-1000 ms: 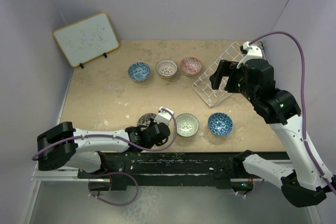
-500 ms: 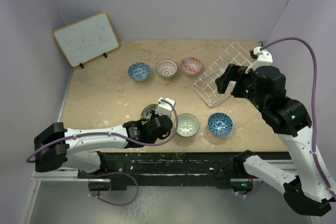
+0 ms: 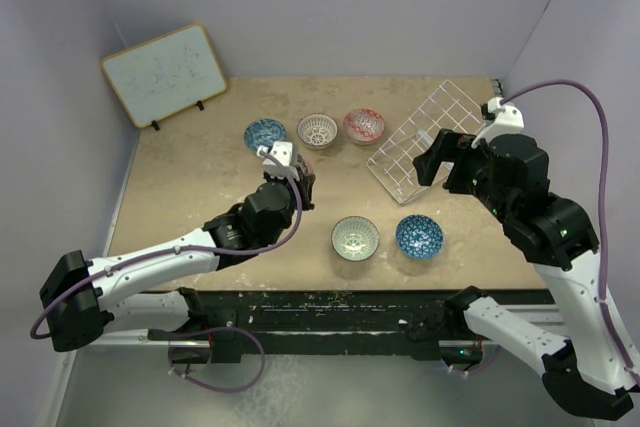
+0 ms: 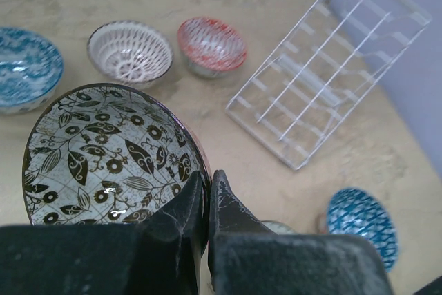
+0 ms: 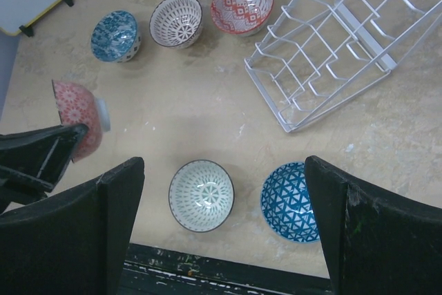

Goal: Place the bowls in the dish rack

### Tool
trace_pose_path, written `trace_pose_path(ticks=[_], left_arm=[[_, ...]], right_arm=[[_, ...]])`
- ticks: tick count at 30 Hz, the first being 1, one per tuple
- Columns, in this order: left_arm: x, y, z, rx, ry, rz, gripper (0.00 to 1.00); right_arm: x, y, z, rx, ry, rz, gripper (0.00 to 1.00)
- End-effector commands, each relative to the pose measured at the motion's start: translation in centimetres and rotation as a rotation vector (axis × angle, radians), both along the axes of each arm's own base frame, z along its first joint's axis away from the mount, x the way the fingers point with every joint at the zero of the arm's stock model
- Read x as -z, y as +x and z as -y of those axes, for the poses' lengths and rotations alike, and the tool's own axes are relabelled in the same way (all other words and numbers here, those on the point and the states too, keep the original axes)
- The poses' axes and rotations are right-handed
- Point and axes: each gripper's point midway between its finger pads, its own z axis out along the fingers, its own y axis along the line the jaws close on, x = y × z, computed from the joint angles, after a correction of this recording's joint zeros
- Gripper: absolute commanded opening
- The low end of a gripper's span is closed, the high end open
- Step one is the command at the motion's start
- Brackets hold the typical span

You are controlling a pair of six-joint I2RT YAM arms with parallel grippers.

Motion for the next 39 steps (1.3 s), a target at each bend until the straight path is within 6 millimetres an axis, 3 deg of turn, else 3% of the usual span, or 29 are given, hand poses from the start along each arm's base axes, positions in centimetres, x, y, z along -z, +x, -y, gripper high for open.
trace_pose_path(ticks=[1,5,9,15,24,39], left_arm=[[-10.1,0.1,2.5,0.082,-0.334,0.204,0.00],[-12.0,-0.4,4.4,0.153,-0.491,0.212,0.00],[-12.3,-0.8,6.2,0.222,-0.669,0.209,0.00],[-13.2,0.5,6.5,0.290,-0.966,0.241,0.00],[-10.7,3.7,7.8,0.389,-1.275,0.200,0.00],[-8.5,6.7,12.4,0.433,-1.340,0.117,0.00]], right_arm=[[-0.5,-0.1,0.6,0.025,0.002,0.019,1.00],[-0.1,0.0,0.6,0.027,-0.006,0.014,1.00],[-0.1,0.1,0.6,0.021,-0.015,0.013,1.00],[-0.4,0.0,1.1,0.039,-0.033,0.018,1.00],[-0.5,-0.4,1.8,0.053,-0.062,0.012,1.00],[-0.1,-0.9,2.8,0.080,-0.100,-0.009,1.00]])
